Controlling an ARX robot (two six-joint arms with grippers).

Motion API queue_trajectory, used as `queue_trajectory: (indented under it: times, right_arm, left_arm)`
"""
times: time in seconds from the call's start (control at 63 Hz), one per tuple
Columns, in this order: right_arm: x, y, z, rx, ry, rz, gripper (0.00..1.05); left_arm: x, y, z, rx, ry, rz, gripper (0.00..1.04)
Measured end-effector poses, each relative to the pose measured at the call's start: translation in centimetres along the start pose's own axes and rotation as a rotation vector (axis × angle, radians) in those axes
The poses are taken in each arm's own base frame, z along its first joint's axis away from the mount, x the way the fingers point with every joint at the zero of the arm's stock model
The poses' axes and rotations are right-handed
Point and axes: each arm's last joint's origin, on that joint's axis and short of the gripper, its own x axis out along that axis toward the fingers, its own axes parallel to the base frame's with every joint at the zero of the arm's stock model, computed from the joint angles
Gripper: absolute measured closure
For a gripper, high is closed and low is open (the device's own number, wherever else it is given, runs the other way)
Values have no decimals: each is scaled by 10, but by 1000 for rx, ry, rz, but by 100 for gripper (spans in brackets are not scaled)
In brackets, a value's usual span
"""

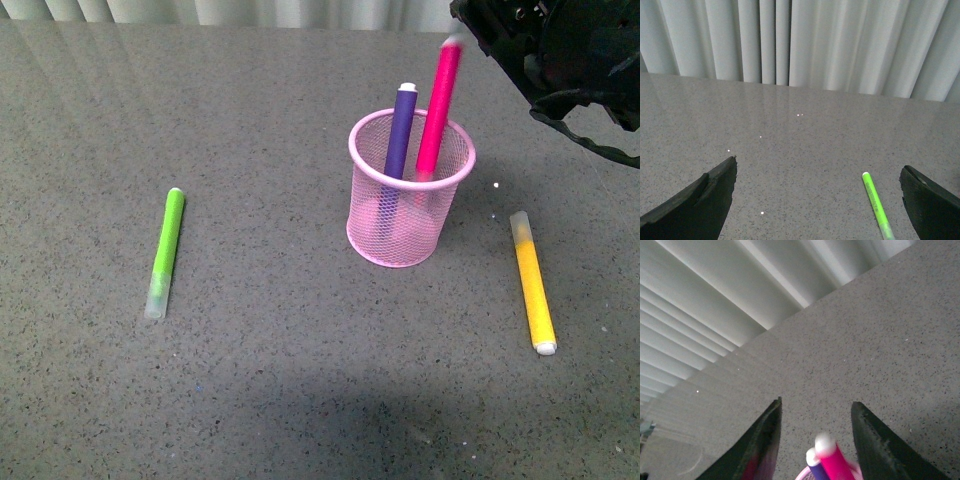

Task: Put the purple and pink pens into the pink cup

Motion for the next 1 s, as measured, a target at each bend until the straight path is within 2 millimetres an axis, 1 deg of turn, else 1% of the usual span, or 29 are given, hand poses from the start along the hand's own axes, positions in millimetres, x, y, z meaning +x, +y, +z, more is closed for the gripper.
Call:
queue_trajectory:
  times: [0.111,0.19,0.222,0.254,0.286,0.397,0.492,0.556,0.635,0.683,0.746,0.762,0.81,0.921,0.952,0.968,1.0]
  right_arm:
    - [-4,2,-1,1,8,22,38]
    - [-7,4,1,0,5,22,26]
    - [-8,5,2,0,1,21,21]
    - [-11,7,6,-4,-4,17,12]
    - [-15,9,11,-16,-6,12,6]
    - [-25,10,28,-90,-16,-19,7]
    - [-38,5,52,-156,-36,-38,7]
    - [-50,-4,67,-211,-42,-75,7]
    - [-80,-26,81,-292,-45,-148,7]
    - [-94,-36,83,-304,-40,-166,7]
    - [-115,-48,80,-324,-20,-198,7]
    - [-126,-53,76,-338,-7,-226,7]
    - [-141,-59,66,-351,15,-254,7]
    - [-144,-59,66,-385,4,-238,8]
    - [-143,-60,64,-427,-31,-179,13]
    - [-144,-60,62,-475,-63,-147,16]
    - [-145,-61,60,-513,-97,-129,19]
  left_arm:
    - [0,0,0,0,0,0,8]
    - [0,0,0,0,0,0,8]
    - [0,0,0,0,0,0,8]
    - [0,0,0,0,0,0,8]
    - [0,0,0,0,0,0,8]
    - [0,0,0,0,0,0,8]
    - [0,0,0,0,0,0,8]
    - [0,0,0,0,0,0,8]
    - [0,0,0,0,0,0,8]
    - [0,0,0,0,0,0,8]
    - [0,0,0,0,0,0,8]
    - [0,0,0,0,0,0,8]
    - [0,0,0,0,0,0,8]
    - [0,0,0,0,0,0,8]
    - [0,0,0,0,0,0,8]
    - [0,0,0,0,0,0,8]
    - [0,0,0,0,0,0,8]
